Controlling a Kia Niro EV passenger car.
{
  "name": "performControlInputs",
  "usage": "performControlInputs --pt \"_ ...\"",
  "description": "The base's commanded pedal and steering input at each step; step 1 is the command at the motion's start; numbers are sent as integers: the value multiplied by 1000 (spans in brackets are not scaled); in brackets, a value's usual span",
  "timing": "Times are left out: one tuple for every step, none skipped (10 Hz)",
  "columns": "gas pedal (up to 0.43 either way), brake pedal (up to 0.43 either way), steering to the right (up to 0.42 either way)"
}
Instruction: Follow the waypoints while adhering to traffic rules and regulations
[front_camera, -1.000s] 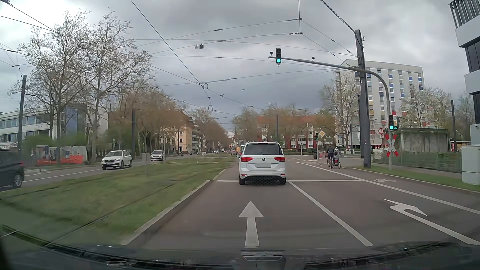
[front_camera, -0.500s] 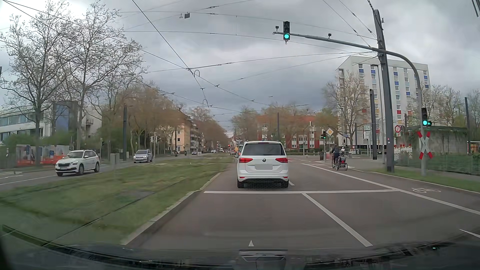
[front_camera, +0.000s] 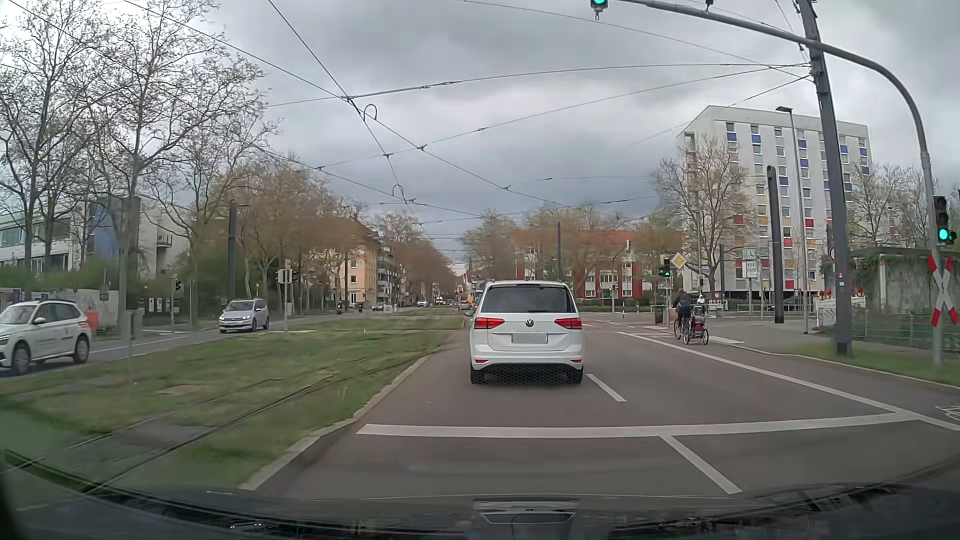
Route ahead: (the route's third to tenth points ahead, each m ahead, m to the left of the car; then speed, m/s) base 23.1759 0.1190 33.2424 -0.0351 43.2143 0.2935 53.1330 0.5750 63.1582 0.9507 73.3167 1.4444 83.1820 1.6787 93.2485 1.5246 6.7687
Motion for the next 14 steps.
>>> performControlInputs --pt "0 0 1" --pt "0 0 2" --pt "0 0 2" --pt "0 0 2" --pt "0 0 2" --pt "0 0 1" --pt "0 0 2" --pt "0 0 2" --pt "0 0 2" --pt "0 0 2" --pt "0 0 1" --pt "0 0 1" --pt "0 0 0" --pt "0 0 0"
